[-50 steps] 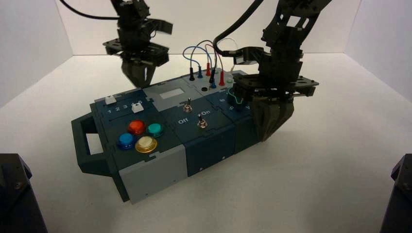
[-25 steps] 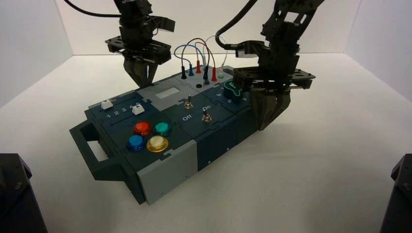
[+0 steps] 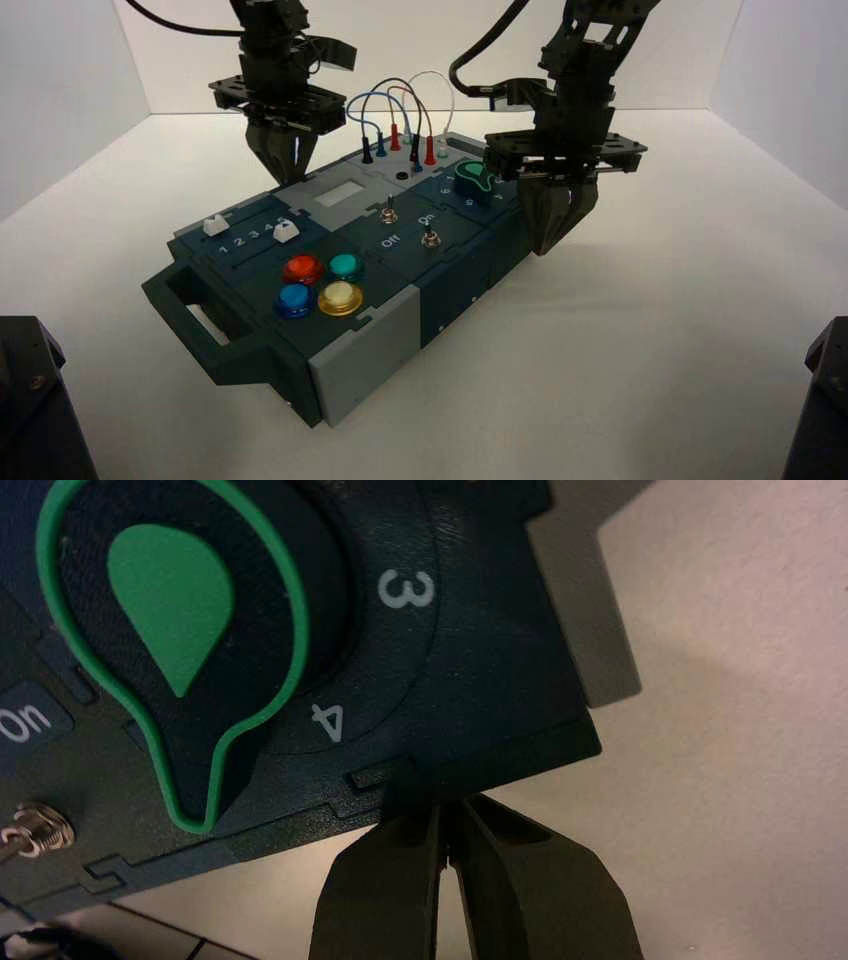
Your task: Rotate the box counterclockwise.
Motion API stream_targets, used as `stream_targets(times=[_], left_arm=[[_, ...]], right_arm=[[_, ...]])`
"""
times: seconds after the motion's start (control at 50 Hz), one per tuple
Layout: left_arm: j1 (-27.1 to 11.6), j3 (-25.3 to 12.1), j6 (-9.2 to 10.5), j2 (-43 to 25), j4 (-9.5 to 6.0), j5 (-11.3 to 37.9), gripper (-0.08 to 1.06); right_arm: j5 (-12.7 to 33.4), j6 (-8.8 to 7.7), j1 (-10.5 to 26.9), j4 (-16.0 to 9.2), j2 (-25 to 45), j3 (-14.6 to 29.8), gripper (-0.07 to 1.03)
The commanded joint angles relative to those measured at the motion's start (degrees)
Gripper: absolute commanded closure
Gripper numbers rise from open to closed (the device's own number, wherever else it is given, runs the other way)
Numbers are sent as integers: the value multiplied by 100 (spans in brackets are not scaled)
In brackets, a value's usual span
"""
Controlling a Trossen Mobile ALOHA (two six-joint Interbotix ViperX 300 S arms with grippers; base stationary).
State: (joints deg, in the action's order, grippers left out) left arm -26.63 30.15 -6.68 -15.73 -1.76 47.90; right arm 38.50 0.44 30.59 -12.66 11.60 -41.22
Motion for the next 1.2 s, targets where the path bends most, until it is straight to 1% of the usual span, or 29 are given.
stream_targets(times=[0.02,0.36,0.62,0.92,1.02,1.08,1.2], left_arm=[[-870,114,9,44,-167,123,101],[-1028,88,9,70,-176,202,101],[-1081,44,-18,141,-176,255,101],[-1151,35,-18,176,-176,290,101],[-1257,-18,-18,185,-176,343,101],[-1327,-53,-18,185,-220,360,101],[-1354,-53,-18,176,-229,369,101]], right_arm=[[-202,97,-18,-26,-18,562,98],[-176,88,-9,-18,158,853,98],[-123,97,-9,62,352,1178,98],[9,88,-9,105,431,1459,98],[123,97,-18,158,475,1670,98],[167,88,-9,202,545,1802,98],[202,97,-9,202,615,1881,98]])
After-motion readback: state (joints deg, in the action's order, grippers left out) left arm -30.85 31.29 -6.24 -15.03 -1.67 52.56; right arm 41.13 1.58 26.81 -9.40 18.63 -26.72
